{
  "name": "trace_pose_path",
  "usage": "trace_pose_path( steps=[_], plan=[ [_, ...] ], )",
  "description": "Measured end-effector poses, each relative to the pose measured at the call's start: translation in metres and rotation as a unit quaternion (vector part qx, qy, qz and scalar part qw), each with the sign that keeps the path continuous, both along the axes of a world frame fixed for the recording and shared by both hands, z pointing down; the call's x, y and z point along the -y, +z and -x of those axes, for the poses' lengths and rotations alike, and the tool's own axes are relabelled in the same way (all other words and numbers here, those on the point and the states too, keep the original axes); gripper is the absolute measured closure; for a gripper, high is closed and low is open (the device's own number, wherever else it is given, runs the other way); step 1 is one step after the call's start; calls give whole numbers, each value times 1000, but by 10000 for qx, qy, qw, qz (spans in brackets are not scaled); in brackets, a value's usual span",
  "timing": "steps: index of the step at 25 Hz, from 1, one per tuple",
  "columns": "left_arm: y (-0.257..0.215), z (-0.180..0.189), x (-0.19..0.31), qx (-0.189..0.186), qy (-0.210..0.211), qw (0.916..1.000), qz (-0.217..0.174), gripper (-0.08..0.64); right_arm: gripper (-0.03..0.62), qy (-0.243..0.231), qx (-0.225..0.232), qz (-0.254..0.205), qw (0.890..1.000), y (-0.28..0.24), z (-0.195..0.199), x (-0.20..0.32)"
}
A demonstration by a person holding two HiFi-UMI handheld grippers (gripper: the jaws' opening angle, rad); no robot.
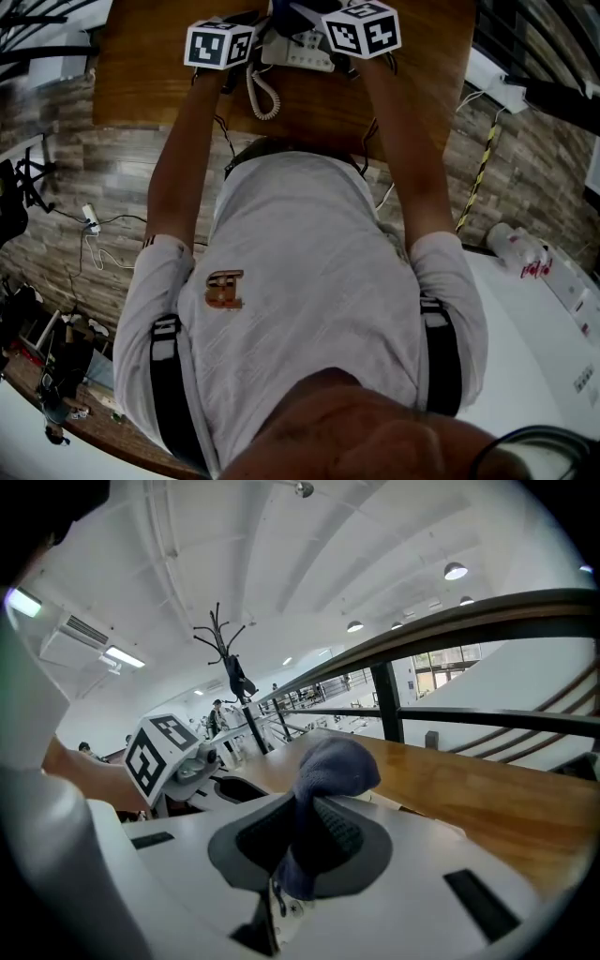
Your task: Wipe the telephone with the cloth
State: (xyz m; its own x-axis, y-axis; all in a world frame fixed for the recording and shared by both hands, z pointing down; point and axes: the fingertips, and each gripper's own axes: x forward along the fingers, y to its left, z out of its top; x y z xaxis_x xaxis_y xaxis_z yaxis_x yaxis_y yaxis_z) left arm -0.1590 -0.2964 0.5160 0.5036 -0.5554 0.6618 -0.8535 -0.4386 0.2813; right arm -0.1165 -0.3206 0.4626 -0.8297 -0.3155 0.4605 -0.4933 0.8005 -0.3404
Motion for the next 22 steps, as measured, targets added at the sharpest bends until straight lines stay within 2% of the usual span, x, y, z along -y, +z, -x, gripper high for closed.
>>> trace_pose_path(
  steps=[10, 15, 22],
  plan=[
    [1, 3, 1, -104, -8, 9999, -68, 448, 532, 979, -943, 226, 9905, 44, -23, 19],
    [0, 1, 0, -204, 11, 9998, -50, 448, 532, 1468, -1292, 242, 9804, 52, -54, 27],
    [0, 6, 2, -172, -57, 9998, -123, 448, 532, 2097, -1477, 249, 9662, 57, -109, 27]
  ],
)
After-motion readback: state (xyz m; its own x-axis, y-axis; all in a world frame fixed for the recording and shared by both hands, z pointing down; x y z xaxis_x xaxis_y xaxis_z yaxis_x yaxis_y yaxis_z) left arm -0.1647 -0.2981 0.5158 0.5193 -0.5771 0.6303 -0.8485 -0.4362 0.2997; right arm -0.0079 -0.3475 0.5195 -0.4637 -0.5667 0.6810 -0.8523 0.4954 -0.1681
